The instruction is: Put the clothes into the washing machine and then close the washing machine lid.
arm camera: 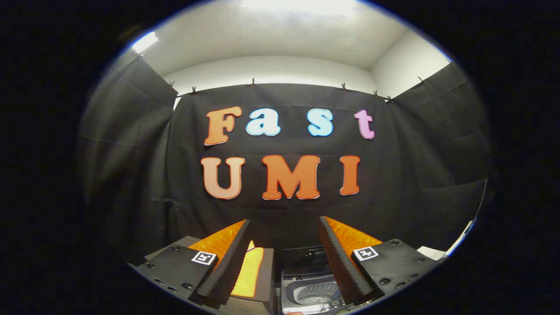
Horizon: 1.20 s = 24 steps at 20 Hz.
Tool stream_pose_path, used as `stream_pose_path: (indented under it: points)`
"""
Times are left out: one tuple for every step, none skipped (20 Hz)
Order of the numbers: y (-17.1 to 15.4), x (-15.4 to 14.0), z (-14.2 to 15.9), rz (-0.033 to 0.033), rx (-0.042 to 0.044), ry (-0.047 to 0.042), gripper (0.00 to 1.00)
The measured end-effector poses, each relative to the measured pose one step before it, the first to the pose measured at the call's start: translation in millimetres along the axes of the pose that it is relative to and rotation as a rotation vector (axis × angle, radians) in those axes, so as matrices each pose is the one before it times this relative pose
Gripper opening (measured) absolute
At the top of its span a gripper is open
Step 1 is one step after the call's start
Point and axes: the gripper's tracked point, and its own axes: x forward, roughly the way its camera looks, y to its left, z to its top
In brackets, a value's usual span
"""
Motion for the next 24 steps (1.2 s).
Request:
stream_pose_path:
  points:
    - [20.32, 8.73, -1.26, 0.04156, 0.00028, 0.01026, 0.98]
    - [20.50, 9.23, -0.54, 0.03933, 0.00205, 0.00993, 0.98]
    - [17.74, 10.01, -1.85, 0.03435, 0.00439, 0.00814, 0.98]
    - [16.71, 8.93, -2.51, 0.03279, 0.00289, 0.00452, 0.98]
    - [14.44, 10.81, -2.53, 0.02778, 0.00633, 0.00754, 0.98]
    - [12.94, 11.21, -4.94, 0.02894, 0.00863, 0.01030, 0.98]
    - [11.66, 10.18, -5.27, 0.02556, 0.00997, 0.01626, 0.98]
    - [11.67, 11.49, -8.16, 0.02185, 0.01099, 0.02053, 0.98]
    - [7.59, 11.71, -10.86, 0.01419, 0.00730, 0.03129, 0.98]
    - [-0.52, 12.14, -16.63, -0.02241, 0.00375, 0.05798, 0.98]
    - [-3.17, 9.73, -14.80, -0.02771, 0.00321, 0.05224, 0.98]
    - [0.54, 15.73, -13.91, -0.01118, 0.00031, 0.04042, 0.99]
    - [0.49, 12.32, -11.45, -0.00922, -0.00199, 0.04388, 0.99]
    - [4.28, 10.05, -10.58, -0.00205, -0.00216, 0.04017, 0.99]
    - [3.21, 8.44, -8.73, -0.00009, -0.00035, 0.03392, 0.99]
    - [2.80, 7.54, -5.21, 0.00020, 0.00276, 0.01852, 0.99]
    - [2.02, 7.46, -0.49, -0.00233, 0.00400, -0.01027, 0.99]
    - [4.91, 6.31, -0.68, 0.00039, 0.00019, -0.01067, 0.99]
    - [4.59, 5.34, -5.36, 0.00553, -0.00836, 0.01257, 0.99]
    - [3.23, 3.01, -11.36, -0.00073, -0.01105, 0.02874, 0.99]
    - [1.23, 4.16, -8.67, -0.00314, -0.00632, 0.02028, 0.99]
    - [3.49, 5.81, -5.01, -0.00149, -0.00107, 0.01206, 0.99]
    - [0.33, 5.30, -6.83, 0.00017, -0.00081, 0.01678, 0.99]
    - [-0.14, 3.72, -8.65, -0.00594, 0.00121, 0.01967, 0.99]
